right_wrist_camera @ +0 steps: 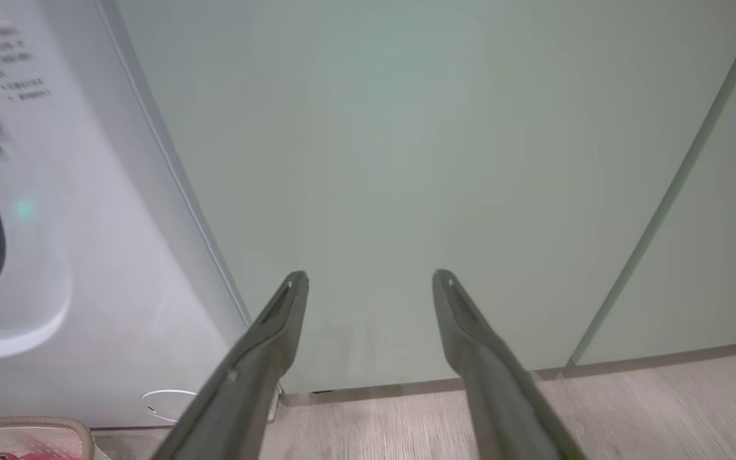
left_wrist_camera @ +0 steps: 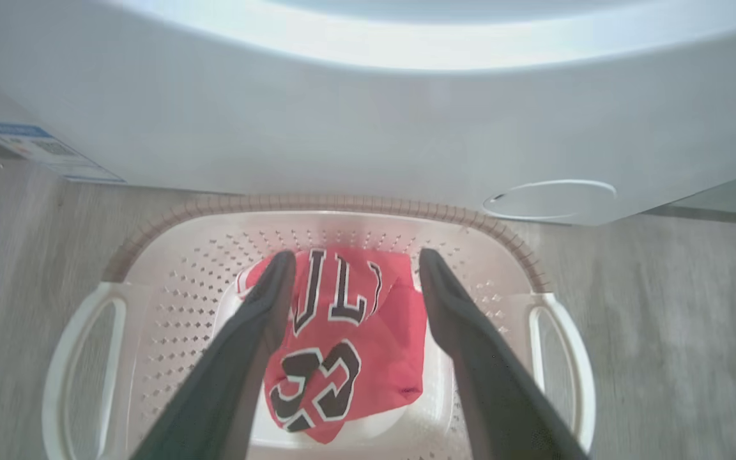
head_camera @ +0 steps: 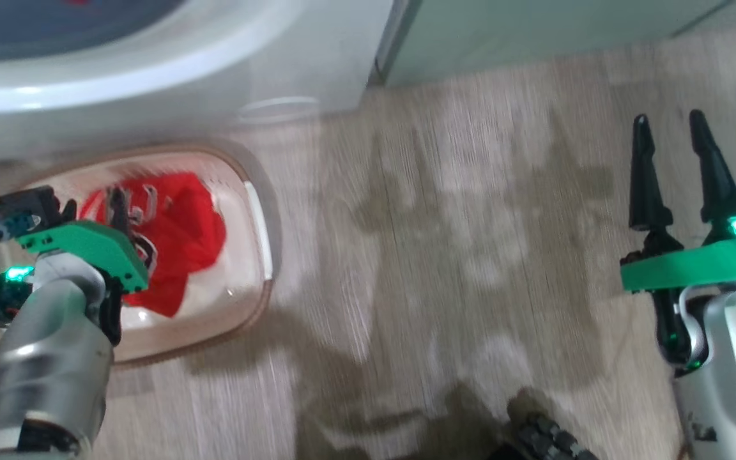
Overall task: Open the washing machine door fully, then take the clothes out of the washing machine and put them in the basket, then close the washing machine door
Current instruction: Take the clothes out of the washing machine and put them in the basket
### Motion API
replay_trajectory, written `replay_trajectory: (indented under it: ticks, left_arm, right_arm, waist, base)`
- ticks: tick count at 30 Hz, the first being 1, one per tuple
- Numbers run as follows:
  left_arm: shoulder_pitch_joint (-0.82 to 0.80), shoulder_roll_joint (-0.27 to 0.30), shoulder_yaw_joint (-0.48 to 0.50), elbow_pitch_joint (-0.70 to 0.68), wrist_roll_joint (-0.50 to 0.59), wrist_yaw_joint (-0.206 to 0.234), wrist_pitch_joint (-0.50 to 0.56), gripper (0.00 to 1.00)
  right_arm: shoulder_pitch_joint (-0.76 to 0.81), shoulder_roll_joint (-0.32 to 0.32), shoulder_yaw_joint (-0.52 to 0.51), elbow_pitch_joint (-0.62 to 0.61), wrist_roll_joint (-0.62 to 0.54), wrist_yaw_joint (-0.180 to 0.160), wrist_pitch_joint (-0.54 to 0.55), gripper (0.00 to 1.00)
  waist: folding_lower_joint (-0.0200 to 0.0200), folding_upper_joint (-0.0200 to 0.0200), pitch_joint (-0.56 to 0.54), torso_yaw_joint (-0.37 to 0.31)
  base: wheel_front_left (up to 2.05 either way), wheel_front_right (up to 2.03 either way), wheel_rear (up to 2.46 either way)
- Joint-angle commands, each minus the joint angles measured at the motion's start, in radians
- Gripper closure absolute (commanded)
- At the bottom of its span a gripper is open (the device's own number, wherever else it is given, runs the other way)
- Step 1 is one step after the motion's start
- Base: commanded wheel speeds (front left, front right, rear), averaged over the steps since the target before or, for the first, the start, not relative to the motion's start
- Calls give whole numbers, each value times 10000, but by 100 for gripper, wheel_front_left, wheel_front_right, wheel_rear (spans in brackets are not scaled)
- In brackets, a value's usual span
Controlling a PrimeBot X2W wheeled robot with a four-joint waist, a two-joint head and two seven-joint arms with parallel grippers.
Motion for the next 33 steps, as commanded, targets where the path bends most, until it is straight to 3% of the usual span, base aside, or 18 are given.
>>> replay_trajectory:
  ticks: [1,16,23,33]
  left_arm:
    - [328,304,232,-318,-36,-66,-131,0]
    - [3293,62,1187,-5224,808,-538,-151,0]
    - [4969,-97,1615,-6287,821,-630,-152,0]
    - [6272,-88,1358,-7453,423,-667,-152,0]
  right_arm:
    - [393,-112,188,-211,53,65,-63,0]
    - [1611,10,627,137,-85,65,-63,0]
    - [2445,106,642,241,-187,65,-63,0]
    - [3081,201,412,76,-358,65,-63,0]
  waist:
    - [-1,0,-794,301]
    - [-1,0,-3882,1054]
    - [-1,0,-5181,1108]
    - [-1,0,-5780,1244]
  base:
    - [0,0,0]
    - [0,0,0]
    - [0,0,0]
    - [0,0,0]
